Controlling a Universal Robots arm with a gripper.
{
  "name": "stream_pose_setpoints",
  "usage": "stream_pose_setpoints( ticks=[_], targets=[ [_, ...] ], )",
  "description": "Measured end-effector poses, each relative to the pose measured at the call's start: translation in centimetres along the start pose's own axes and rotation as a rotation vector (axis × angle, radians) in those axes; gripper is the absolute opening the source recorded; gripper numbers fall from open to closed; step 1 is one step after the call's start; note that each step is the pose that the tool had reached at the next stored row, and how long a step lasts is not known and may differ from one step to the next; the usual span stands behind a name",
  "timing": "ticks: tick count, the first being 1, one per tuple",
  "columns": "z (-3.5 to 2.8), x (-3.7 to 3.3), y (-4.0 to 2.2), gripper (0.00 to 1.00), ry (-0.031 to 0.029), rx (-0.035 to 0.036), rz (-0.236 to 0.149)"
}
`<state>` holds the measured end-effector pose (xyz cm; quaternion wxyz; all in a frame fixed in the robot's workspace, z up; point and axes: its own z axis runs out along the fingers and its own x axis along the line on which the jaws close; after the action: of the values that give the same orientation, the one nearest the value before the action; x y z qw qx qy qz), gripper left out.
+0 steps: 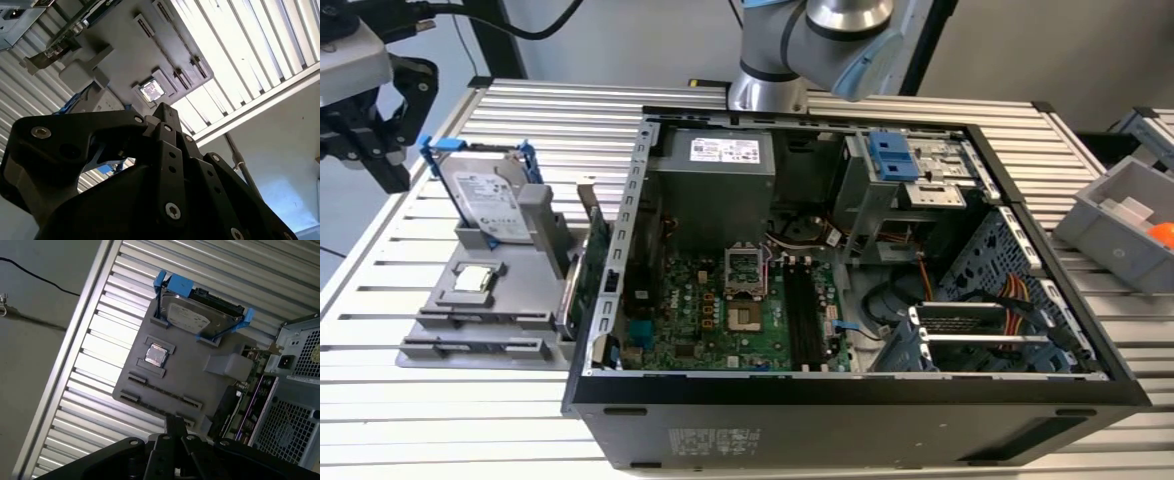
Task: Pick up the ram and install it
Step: 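Pick up the ram and move it above insertion slot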
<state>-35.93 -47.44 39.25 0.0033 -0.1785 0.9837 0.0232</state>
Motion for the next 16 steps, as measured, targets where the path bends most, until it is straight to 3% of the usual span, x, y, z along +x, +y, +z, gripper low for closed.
stream_pose_setpoints(
  ticks=[5, 16],
  targets=[
    [0.01, 0.01, 0.01, 0.0, 0.0007, -0.0003, -0.018],
    [0.0, 0.03, 0.07, 0.0, 0.0079, -0.0024, -0.176]
  ],
)
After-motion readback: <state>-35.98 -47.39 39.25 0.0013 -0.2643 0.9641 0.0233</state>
